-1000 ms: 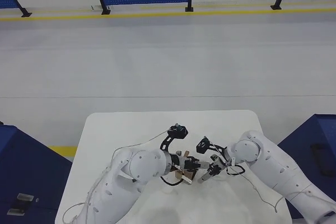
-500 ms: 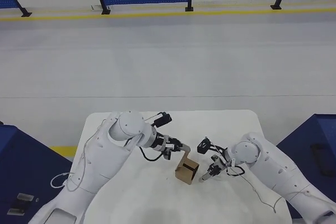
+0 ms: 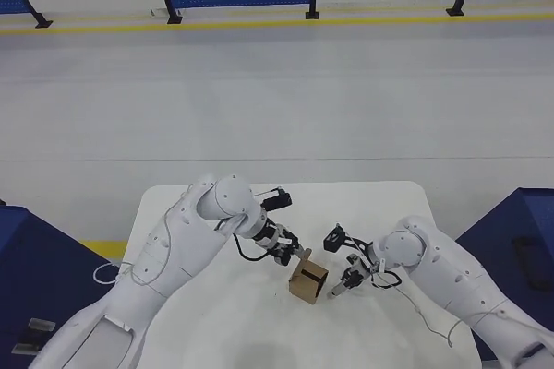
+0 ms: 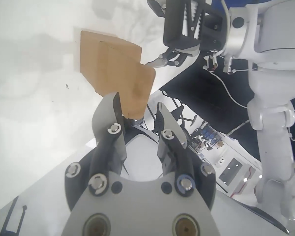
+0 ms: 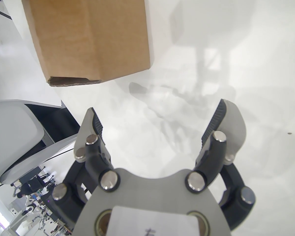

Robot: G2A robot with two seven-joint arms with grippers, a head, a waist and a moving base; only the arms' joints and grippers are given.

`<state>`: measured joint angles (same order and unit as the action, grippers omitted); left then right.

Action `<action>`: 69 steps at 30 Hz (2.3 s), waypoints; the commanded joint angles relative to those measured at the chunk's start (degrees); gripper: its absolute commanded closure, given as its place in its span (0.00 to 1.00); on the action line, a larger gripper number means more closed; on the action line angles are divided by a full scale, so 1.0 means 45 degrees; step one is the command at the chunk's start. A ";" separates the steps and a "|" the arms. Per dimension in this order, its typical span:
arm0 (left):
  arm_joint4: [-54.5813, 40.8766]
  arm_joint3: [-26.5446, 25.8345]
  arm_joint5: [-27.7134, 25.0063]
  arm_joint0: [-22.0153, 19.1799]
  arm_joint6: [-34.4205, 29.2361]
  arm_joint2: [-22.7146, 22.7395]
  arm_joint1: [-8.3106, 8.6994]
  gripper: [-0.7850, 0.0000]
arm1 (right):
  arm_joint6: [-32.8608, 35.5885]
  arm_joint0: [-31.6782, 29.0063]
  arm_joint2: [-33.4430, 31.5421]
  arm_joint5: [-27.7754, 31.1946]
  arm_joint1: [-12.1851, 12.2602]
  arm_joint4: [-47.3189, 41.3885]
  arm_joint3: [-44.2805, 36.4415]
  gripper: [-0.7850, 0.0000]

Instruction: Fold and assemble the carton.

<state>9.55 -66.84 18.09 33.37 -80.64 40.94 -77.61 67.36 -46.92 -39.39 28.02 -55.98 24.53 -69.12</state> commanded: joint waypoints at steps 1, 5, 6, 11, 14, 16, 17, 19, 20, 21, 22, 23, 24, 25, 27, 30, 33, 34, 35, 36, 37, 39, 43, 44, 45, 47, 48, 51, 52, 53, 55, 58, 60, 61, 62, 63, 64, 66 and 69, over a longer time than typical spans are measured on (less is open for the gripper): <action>0.0454 0.0136 -0.0106 -0.0027 0.0273 -0.0306 -0.0046 0.72 | 0.0026 0.0019 0.0014 0.0001 -0.0013 0.0014 0.0012 0.00; 0.0785 0.0338 -0.0079 -0.0016 0.0783 -0.0705 -0.0178 0.74 | 0.0059 0.0048 0.0011 -0.0002 -0.0031 -0.0002 0.0028 0.00; 0.0732 0.0396 -0.0125 -0.0036 0.0746 -0.0780 -0.0216 0.73 | 0.0065 0.0052 0.0009 -0.0001 -0.0034 -0.0004 0.0032 0.00; 0.0629 0.0498 -0.0130 -0.0128 0.0888 -0.1056 -0.0384 0.70 | 0.0107 0.0067 0.0009 -0.0026 -0.0052 0.0006 0.0052 0.00; 0.0574 0.0398 -0.0033 -0.0160 0.1060 -0.1079 -0.0437 0.69 | 0.0134 0.0086 0.0015 -0.0032 -0.0068 -0.0007 0.0066 0.00; 0.0537 0.0241 0.0023 -0.0145 0.1085 -0.1092 -0.0456 0.69 | 0.0153 0.0096 0.0026 -0.0011 -0.0078 0.0007 0.0065 0.00; 0.0540 0.0180 0.0069 -0.0128 0.1087 -0.1104 -0.0461 0.69 | 0.0154 0.0099 0.0027 -0.0002 -0.0082 0.0004 0.0073 0.00; 0.0638 -0.0003 0.0118 -0.0090 0.1109 -0.1186 -0.0475 0.70 | 0.0164 0.0115 0.0032 -0.0015 -0.0090 0.0039 0.0075 0.00; 0.0631 -0.0077 0.0156 -0.0056 0.1120 -0.1210 -0.0484 0.69 | 0.0162 0.0119 0.0036 -0.0026 -0.0095 0.0058 0.0068 0.00; 0.0664 -0.0113 0.0196 -0.0041 0.1131 -0.1235 -0.0489 0.68 | 0.0161 0.0119 0.0038 -0.0020 -0.0100 0.0053 0.0053 0.00; 0.0705 -0.0142 0.0225 -0.0030 0.1141 -0.1265 -0.0495 0.67 | 0.0180 0.0127 0.0041 -0.0020 -0.0101 0.0080 0.0048 0.00; 0.0730 -0.0150 0.0257 -0.0024 0.1168 -0.1276 -0.0501 0.67 | 0.0177 0.0130 0.0038 -0.0037 -0.0103 0.0102 0.0040 0.00; 0.0771 -0.0168 0.0261 -0.0020 0.1206 -0.1296 -0.0507 0.68 | 0.0181 0.0127 0.0035 -0.0040 -0.0104 0.0101 0.0021 0.00; 0.0810 -0.0189 0.0255 -0.0008 0.1220 -0.1328 -0.0514 0.68 | 0.0186 0.0126 0.0027 -0.0031 -0.0103 0.0102 0.0007 0.00; 0.0852 -0.0264 0.0249 0.0022 0.1274 -0.1376 -0.0532 0.67 | 0.0188 0.0114 0.0005 -0.0028 -0.0096 0.0121 -0.0012 0.00; 0.0956 -0.0367 0.0279 0.0041 0.1323 -0.1429 -0.0547 0.67 | 0.0207 0.0094 -0.0028 -0.0026 -0.0086 0.0127 -0.0036 0.00; 0.1111 -0.0515 0.0365 0.0077 0.1377 -0.1498 -0.0559 0.68 | 0.0221 0.0075 -0.0056 -0.0039 -0.0077 0.0141 -0.0047 0.00; 0.1133 -0.0582 0.0330 0.0096 0.1408 -0.1507 -0.0562 0.68 | 0.0224 0.0071 -0.0066 -0.0050 -0.0075 0.0149 -0.0048 0.00; 0.1197 -0.0645 0.0317 0.0116 0.1435 -0.1533 -0.0563 0.68 | 0.0225 0.0067 -0.0075 -0.0050 -0.0072 0.0154 -0.0047 0.00; 0.1330 -0.0754 0.0283 0.0136 0.1461 -0.1597 -0.0565 0.68 | 0.0225 0.0063 -0.0083 -0.0048 -0.0071 0.0158 -0.0045 0.00; 0.1429 -0.0850 0.0316 0.0172 0.1512 -0.1639 -0.0567 0.67 | 0.0225 0.0061 -0.0092 -0.0044 -0.0069 0.0164 -0.0036 0.00; 0.1813 -0.1086 0.0485 0.0229 0.1692 -0.1749 -0.0561 0.68 | 0.0217 0.0066 -0.0113 -0.0023 -0.0065 0.0180 0.0013 0.00; 0.2435 -0.1553 0.0869 0.0383 0.1921 -0.1962 -0.0561 0.68 | 0.0239 0.0084 -0.0127 -0.0019 -0.0073 0.0169 0.0076 0.00; 0.2529 -0.1656 0.0953 0.0428 0.1941 -0.2000 -0.0563 0.67 | 0.0241 0.0090 -0.0124 -0.0023 -0.0078 0.0169 0.0077 0.00; 0.2749 -0.1764 0.1037 0.0448 0.1991 -0.2077 -0.0564 0.67 | 0.0242 0.0099 -0.0125 -0.0027 -0.0082 0.0172 0.0094 0.00; 0.3120 -0.1973 0.1323 0.0551 0.2129 -0.2218 -0.0572 0.67 | 0.0248 0.0124 -0.0133 -0.0010 -0.0089 0.0163 0.0122 0.00; 0.3209 -0.2066 0.1400 0.0596 0.2138 -0.2278 -0.0584 0.67 | 0.0255 0.0128 -0.0130 -0.0009 -0.0094 0.0155 0.0121 0.00; 0.3675 -0.2348 0.1719 0.0713 0.2266 -0.2480 -0.0613 0.66 | 0.0266 0.0142 -0.0129 0.0027 -0.0102 0.0162 0.0150 0.00; 0.3787 -0.2481 0.1757 0.0758 0.2298 -0.2551 -0.0627 0.67 | 0.0267 0.0150 -0.0129 0.0028 -0.0105 0.0168 0.0158 0.00; 0.3867 -0.2605 0.1835 0.0827 0.2376 -0.2607 -0.0645 0.67 | 0.0261 0.0168 -0.0129 0.0014 -0.0114 0.0153 0.0146 0.00; 0.4088 -0.2796 0.2063 0.0933 0.2531 -0.2716 -0.0680 0.65 | 0.0271 0.0189 -0.0112 -0.0014 -0.0132 0.0136 0.0148 0.00; 0.4407 -0.3084 0.2393 0.1057 0.2663 -0.2843 -0.0723 0.64 | 0.0294 0.0208 -0.0088 0.0027 -0.0155 0.0089 0.0196 0.00; 0.4608 -0.3243 0.2535 0.1118 0.2742 -0.2920 -0.0753 0.64 | 0.0277 0.0214 -0.0076 0.0046 -0.0167 0.0093 0.0232 0.00; 0.4679 -0.3314 0.2630 0.1162 0.2763 -0.2951 -0.0768 0.64 | 0.0266 0.0200 -0.0064 0.0057 -0.0171 0.0097 0.0241 0.00; 0.4724 -0.3369 0.2700 0.1189 0.2757 -0.2972 -0.0785 0.63 | 0.0256 0.0186 -0.0056 0.0061 -0.0174 0.0105 0.0234 0.00; 0.4781 -0.3427 0.2735 0.1207 0.2765 -0.2996 -0.0802 0.63 | 0.0251 0.0181 -0.0056 0.0060 -0.0176 0.0113 0.0229 0.00; 0.4863 -0.3467 0.2781 0.1222 0.2796 -0.3017 -0.0818 0.62 | 0.0248 0.0186 -0.0063 0.0062 -0.0176 0.0118 0.0238 0.00; 0.4972 -0.3523 0.2866 0.1266 0.2836 -0.3053 -0.0853 0.62 | 0.0250 0.0184 -0.0065 0.0074 -0.0179 0.0120 0.0244 0.00; 0.5038 -0.3569 0.2887 0.1320 0.2881 -0.3105 -0.0922 0.63 | 0.0258 0.0171 -0.0065 0.0079 -0.0183 0.0122 0.0228 0.00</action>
<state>32.21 -82.91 31.09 39.25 -67.72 27.00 -81.66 68.50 -46.13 -39.68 28.38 -56.80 25.07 -68.06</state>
